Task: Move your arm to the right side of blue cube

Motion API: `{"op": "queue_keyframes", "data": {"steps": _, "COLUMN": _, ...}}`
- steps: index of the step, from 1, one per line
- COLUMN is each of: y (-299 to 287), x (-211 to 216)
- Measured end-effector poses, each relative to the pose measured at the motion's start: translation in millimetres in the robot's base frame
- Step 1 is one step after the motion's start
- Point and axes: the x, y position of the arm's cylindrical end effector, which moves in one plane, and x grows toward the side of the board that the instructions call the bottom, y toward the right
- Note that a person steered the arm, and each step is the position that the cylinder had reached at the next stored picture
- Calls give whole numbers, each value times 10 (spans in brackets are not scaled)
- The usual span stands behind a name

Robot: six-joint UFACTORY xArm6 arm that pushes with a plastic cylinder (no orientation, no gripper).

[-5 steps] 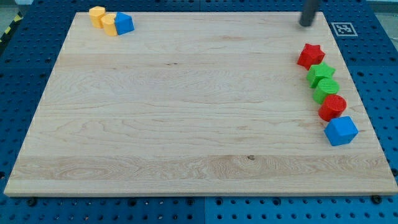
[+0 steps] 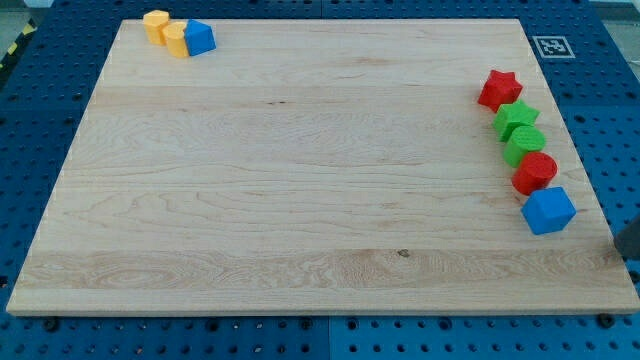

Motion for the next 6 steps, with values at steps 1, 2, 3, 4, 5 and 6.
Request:
{"op": "queue_keyframes", "data": {"steps": 1, "y": 1, "x": -199}}
{"op": "queue_keyframes", "data": {"steps": 2, "y": 1, "x": -417}}
{"op": "queue_keyframes", "data": {"steps": 3, "y": 1, "x": -417}}
{"op": "queue_keyframes", "data": {"steps": 4, "y": -60, "x": -417}}
{"op": "queue_keyframes", "data": {"steps": 5, "y": -315, "x": -406}}
{"op": "queue_keyframes", "data": {"steps": 6, "y": -615, "x": -404}}
